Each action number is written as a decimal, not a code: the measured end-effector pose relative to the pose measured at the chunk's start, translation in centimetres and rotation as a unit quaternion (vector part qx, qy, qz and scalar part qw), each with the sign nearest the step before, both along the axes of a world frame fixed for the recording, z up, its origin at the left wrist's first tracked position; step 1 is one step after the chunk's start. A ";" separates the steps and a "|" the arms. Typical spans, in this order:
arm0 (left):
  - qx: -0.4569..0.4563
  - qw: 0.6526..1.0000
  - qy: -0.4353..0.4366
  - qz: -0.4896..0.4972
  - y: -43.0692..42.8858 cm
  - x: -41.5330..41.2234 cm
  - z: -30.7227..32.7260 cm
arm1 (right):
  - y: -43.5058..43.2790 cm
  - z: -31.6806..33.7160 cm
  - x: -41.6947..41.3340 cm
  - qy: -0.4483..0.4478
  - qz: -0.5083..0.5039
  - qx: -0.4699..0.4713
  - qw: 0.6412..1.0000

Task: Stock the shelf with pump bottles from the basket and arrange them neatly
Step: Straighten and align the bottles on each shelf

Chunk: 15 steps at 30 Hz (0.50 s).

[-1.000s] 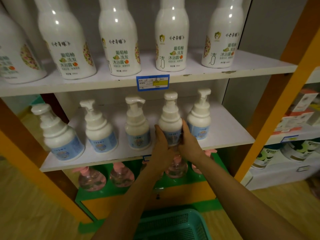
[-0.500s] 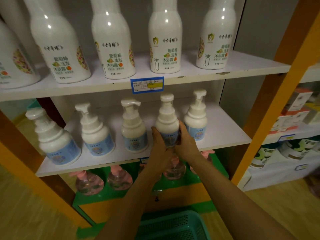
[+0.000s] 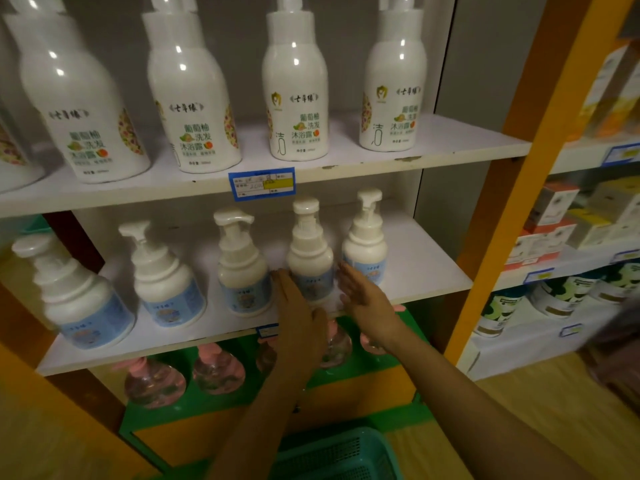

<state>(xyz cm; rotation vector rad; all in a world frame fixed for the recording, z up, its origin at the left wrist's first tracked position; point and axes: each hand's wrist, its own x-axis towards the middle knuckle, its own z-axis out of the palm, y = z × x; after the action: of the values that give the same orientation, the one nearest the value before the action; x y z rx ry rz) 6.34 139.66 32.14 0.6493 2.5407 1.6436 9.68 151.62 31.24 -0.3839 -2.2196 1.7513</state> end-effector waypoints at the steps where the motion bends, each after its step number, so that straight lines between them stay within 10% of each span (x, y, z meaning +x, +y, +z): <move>1: 0.011 0.999 0.038 0.025 0.1 1.2 0.0 | 0.7 0.1 0.9 0.009 -0.018 -0.024 0.999; 7: -0.003 0.996 0.005 -0.085 3.0 6.1 -0.1 | 4.0 0.8 3.0 0.058 -0.167 0.016 0.984; 15: 0.031 0.993 -0.110 -0.039 7.6 1.8 2.0 | 5.0 2.0 0.3 0.008 -0.067 0.047 0.997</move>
<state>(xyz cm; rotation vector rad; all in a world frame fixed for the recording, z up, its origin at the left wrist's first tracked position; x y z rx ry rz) 8.12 147.23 34.15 0.5304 2.2919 1.6712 9.98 156.64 33.27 -0.4837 -2.2011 1.5692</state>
